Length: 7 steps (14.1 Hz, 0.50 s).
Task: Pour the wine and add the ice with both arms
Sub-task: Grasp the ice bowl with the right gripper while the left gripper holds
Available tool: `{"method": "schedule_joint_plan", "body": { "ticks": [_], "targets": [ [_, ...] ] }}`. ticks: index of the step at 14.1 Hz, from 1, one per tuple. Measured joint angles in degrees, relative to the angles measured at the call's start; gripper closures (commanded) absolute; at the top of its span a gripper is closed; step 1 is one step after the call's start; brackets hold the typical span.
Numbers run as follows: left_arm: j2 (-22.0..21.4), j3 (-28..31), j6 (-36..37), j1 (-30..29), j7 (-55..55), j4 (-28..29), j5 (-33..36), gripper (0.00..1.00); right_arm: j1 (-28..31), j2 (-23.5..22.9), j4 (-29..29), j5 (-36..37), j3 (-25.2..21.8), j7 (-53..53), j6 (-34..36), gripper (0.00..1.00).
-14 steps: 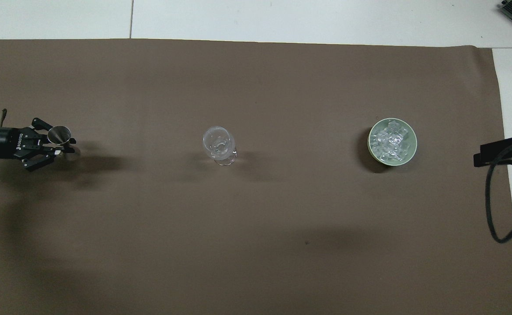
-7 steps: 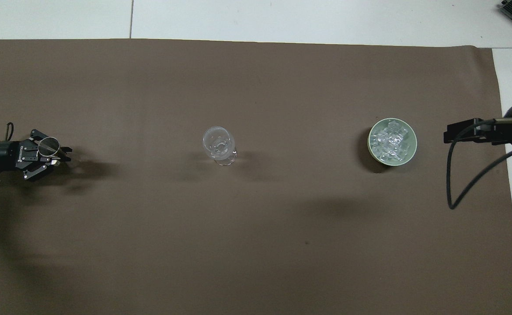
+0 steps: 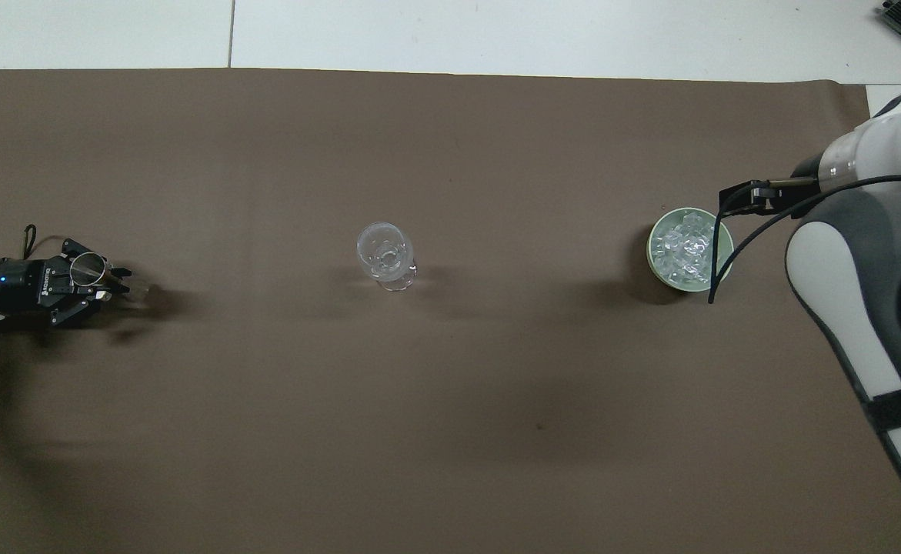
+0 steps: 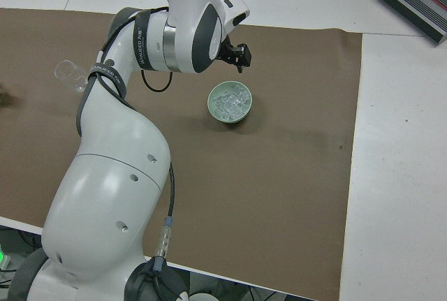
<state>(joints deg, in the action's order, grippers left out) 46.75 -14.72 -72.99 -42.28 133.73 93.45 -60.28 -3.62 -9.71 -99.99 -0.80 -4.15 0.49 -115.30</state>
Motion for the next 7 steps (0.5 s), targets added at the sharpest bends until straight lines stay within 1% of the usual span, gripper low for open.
{"method": "schedule_joint_plan", "body": {
  "ticks": [4,7],
  "targets": [
    [0.78,0.0,0.07,-0.07,1.58,0.0,0.0,1.0,0.0,-1.13,-7.03,0.0,0.02,-0.63,-8.32,0.0],
    [1.42,0.02,0.07,-0.08,2.23,0.0,0.0,1.0,0.0,-2.67,-9.28,0.0,0.47,-0.66,-12.31,0.0]
  ]
}}
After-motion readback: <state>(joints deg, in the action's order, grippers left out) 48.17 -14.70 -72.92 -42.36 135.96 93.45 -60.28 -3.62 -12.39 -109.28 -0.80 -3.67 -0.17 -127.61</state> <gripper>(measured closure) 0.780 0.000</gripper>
